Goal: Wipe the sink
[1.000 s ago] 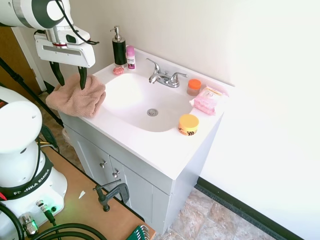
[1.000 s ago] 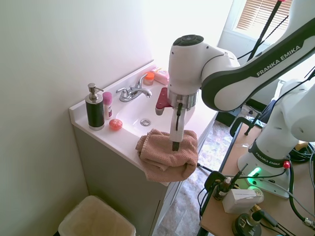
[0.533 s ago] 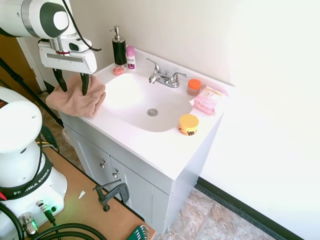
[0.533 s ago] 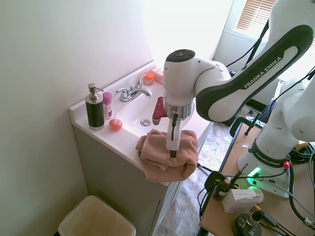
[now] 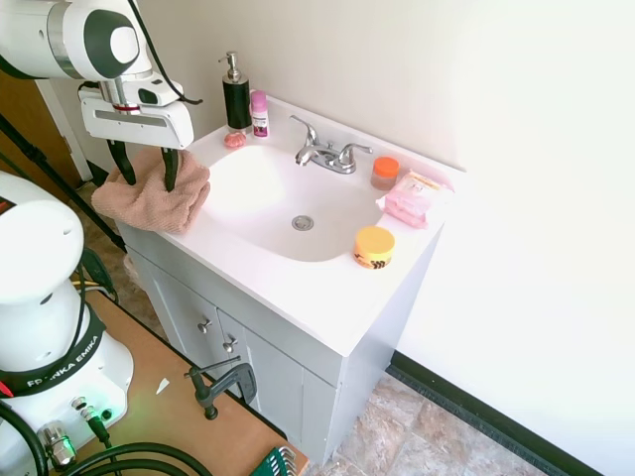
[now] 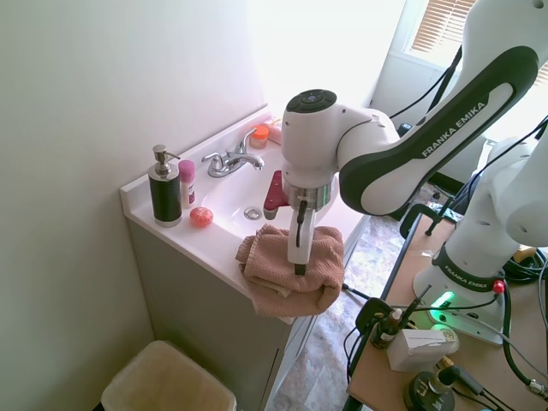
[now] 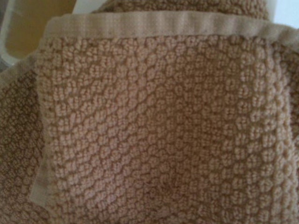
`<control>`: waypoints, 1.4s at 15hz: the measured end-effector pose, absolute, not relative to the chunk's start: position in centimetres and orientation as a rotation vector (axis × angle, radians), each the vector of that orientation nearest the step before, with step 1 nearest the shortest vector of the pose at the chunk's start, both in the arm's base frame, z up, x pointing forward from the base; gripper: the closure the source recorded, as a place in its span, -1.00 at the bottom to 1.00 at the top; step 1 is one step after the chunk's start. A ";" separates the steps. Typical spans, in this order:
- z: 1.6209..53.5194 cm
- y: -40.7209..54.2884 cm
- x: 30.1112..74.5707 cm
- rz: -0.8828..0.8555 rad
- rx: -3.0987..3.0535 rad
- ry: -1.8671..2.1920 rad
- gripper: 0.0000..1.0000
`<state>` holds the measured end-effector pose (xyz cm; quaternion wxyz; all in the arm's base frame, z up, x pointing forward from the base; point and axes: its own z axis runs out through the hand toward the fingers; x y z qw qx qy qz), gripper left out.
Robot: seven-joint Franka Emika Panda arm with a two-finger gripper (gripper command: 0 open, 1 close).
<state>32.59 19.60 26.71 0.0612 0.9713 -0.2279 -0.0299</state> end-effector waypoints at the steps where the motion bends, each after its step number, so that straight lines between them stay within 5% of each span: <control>1: 26.7 19.6 32.6 -0.090 2.939 -0.689 1.00; 16: 25.4 20.4 33.2 -0.057 2.915 -0.675 1.00; 21: 25.4 20.2 37.1 -0.046 2.905 -0.765 1.00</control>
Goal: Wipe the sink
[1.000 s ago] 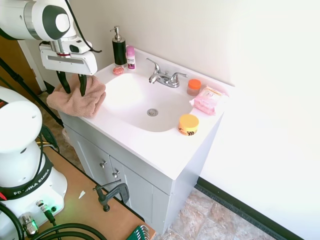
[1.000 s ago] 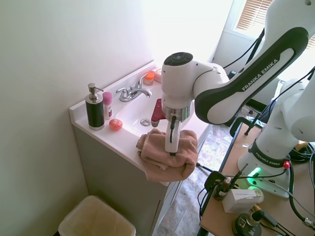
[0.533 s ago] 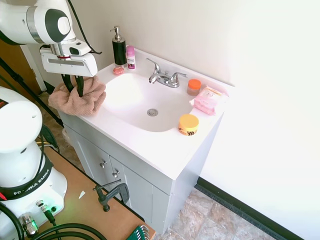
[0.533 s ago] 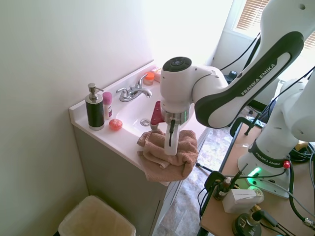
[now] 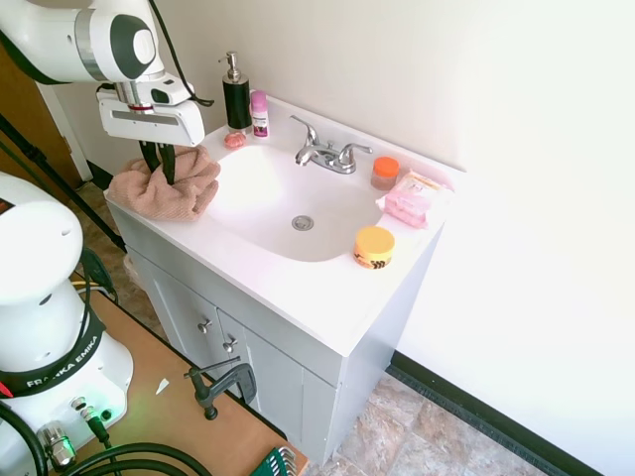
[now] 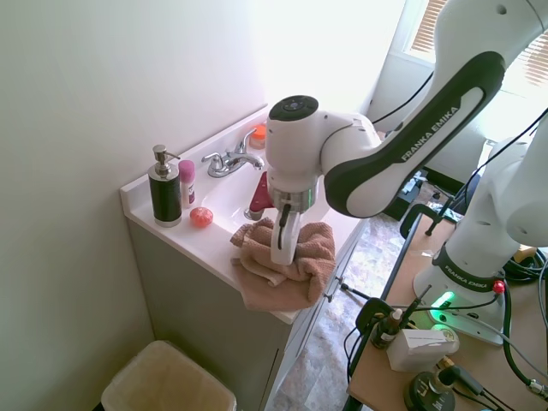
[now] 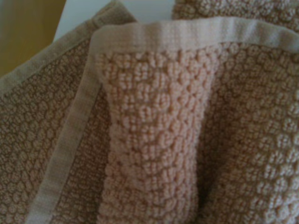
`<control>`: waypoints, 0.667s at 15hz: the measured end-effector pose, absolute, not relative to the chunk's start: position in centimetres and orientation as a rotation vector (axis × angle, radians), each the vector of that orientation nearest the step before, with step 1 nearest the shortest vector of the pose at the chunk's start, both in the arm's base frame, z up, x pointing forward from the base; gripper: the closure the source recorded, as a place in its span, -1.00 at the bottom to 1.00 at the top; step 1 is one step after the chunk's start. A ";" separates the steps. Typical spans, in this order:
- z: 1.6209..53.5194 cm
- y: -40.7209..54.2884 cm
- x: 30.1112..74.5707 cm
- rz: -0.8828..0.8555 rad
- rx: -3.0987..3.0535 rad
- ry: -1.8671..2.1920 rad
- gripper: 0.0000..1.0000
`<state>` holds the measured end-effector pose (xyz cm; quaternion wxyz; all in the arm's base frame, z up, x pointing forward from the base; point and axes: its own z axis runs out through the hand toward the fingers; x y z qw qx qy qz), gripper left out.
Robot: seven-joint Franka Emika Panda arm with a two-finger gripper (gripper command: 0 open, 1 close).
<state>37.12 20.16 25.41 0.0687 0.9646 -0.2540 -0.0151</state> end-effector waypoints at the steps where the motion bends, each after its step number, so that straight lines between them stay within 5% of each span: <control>1: 25.4 20.0 38.3 -0.046 2.905 -0.784 1.00; 10: 24.4 13.9 43.4 -0.092 2.870 -0.930 1.00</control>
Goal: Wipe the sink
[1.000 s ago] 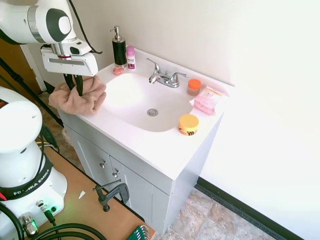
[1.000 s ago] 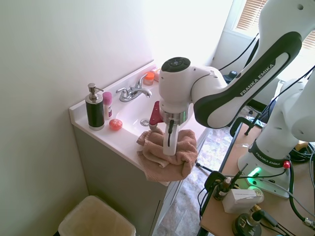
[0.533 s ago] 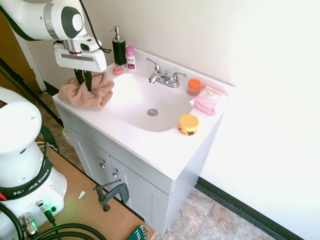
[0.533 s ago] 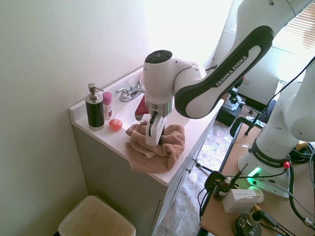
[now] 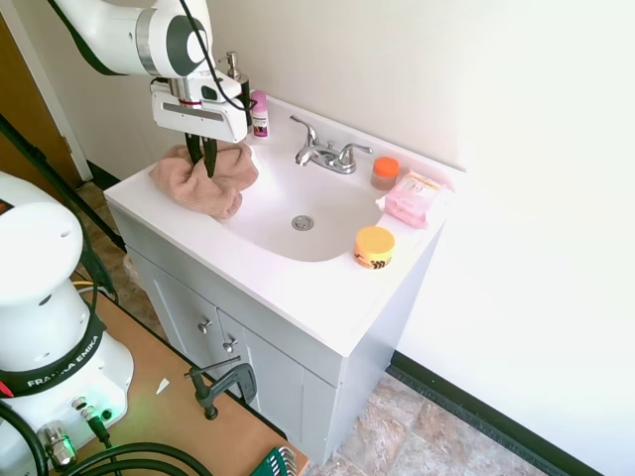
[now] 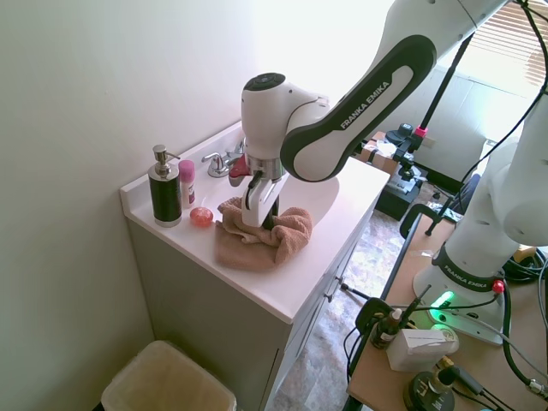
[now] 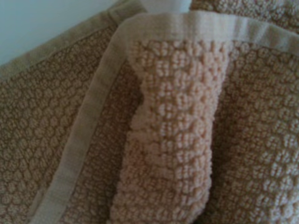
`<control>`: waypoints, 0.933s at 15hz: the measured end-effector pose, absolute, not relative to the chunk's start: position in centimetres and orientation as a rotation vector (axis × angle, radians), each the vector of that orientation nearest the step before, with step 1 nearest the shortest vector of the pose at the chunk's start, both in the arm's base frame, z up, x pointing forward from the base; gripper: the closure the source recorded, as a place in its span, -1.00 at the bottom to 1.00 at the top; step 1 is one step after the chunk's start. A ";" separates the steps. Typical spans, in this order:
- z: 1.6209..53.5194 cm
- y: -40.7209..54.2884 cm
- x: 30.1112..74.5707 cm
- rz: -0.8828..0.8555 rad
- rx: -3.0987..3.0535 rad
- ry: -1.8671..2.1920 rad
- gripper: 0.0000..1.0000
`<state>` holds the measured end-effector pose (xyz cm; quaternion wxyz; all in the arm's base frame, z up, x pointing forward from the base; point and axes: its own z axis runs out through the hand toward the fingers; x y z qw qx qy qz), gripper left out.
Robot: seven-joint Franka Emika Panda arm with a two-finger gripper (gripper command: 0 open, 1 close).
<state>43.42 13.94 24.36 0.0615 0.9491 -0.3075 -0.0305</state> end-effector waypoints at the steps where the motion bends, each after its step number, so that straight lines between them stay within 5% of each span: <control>1: 24.0 13.4 43.4 -0.103 2.865 -0.934 1.00; 14: 20.4 4.0 44.4 -0.082 2.772 -1.037 1.00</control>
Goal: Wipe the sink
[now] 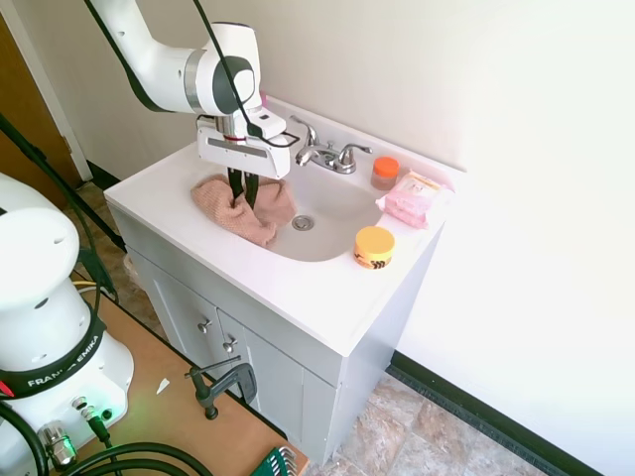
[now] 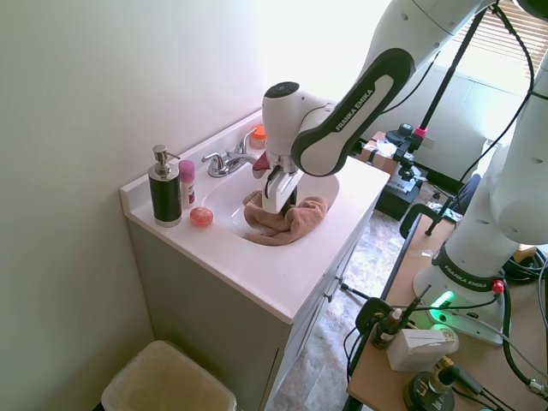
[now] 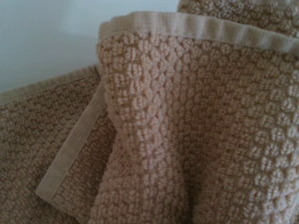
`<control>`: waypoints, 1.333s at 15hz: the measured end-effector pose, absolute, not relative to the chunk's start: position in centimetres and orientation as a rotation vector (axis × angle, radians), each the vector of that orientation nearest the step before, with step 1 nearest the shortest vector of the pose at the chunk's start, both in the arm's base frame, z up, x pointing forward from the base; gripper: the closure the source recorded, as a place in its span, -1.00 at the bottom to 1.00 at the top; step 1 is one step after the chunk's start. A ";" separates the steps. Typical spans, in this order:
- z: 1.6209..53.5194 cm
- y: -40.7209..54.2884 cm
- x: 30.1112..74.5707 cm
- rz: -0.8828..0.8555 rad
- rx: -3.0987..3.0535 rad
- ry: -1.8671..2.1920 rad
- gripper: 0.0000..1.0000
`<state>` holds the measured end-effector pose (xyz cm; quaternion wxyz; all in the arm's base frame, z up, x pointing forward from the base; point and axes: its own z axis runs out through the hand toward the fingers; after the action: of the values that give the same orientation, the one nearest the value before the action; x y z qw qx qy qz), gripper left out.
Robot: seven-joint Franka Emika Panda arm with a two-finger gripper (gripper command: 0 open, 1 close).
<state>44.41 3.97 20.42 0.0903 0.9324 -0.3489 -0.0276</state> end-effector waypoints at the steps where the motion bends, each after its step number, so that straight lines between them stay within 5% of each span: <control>1: 20.3 3.2 44.5 -0.077 2.764 -1.043 1.00; 20: 18.7 -7.4 49.2 0.338 2.666 -1.187 1.00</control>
<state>49.18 -7.37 18.69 0.1019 0.9027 -0.4021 0.1145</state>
